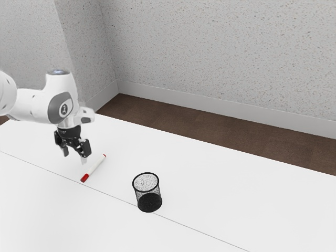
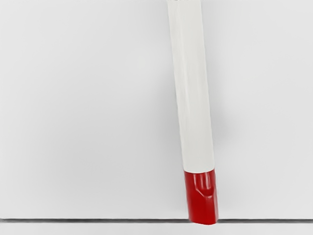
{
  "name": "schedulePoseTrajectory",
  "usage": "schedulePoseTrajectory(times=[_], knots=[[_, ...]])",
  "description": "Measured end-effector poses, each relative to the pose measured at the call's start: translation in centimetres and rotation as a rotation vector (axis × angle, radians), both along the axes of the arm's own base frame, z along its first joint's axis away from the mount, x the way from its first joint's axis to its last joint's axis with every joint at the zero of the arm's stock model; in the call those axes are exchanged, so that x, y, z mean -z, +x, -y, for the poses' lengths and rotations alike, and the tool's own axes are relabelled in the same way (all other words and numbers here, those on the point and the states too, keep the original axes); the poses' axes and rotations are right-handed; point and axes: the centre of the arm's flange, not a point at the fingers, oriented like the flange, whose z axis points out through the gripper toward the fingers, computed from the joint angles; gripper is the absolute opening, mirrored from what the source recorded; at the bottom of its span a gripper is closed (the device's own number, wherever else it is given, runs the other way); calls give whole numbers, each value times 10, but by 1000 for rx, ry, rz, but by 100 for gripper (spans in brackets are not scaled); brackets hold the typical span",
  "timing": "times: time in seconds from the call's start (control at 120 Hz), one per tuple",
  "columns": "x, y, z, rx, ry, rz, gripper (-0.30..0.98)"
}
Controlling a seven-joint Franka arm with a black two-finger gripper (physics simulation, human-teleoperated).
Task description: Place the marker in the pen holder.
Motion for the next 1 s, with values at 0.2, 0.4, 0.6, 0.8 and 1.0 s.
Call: schedulePoseTrajectory(times=[0.2, 0.4, 0.6, 0.8, 1.0], knots=[[-11, 13, 75, 175, 25, 46, 67], [11, -20, 70, 167, 1, -1, 67], [38, -33, 55, 144, 9, 9, 67], [52, -25, 35, 101, 20, 41, 67], [66, -20, 30, 42, -27, 59, 67]])
